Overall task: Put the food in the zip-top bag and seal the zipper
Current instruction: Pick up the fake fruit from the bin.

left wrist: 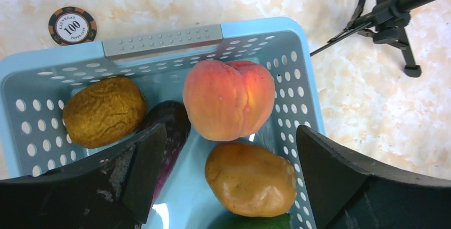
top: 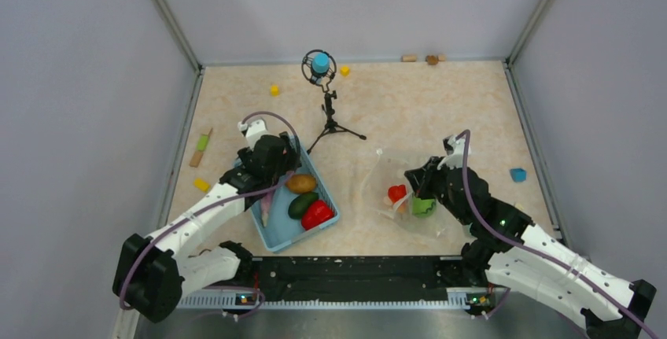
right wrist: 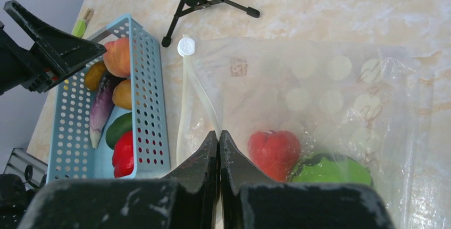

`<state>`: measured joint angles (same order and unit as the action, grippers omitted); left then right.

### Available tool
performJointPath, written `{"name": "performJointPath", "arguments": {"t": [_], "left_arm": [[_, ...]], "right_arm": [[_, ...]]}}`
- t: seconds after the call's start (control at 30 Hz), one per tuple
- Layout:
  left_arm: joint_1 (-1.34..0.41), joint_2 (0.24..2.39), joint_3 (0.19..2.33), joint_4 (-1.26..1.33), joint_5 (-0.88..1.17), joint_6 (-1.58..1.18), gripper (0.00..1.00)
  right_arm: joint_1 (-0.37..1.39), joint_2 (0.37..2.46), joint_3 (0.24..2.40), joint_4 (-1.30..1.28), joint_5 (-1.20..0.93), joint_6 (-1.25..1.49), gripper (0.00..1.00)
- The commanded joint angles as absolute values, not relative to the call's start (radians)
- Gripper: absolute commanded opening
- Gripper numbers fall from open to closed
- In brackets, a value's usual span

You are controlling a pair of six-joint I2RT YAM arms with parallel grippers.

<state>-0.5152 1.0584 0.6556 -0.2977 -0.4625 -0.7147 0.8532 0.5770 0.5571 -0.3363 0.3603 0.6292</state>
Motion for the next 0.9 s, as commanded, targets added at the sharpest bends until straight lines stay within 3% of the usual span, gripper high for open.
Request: {"name": "performJointPath", "arguments": {"t": [0.0,0.6,0.87], "left_arm": [[-0.481,1.098,0.694,-0.247,-0.418,-0.642,0.97],[-0.412,1.301,0.745,-0.180,-0.326,-0.555,0.95],[-0.412,1.315,0.746,-0.175,-0.308,-0.549,0.68]], "right_arm": [[0.847,0.570,0.583,-0.301,0.368,0.614,0.00],[0.848,0.586,0.583,-0.302,0.371,0.613,0.00],[0.847,0.589,0.583,-0.304,0.372,0.612,0.00]]}}
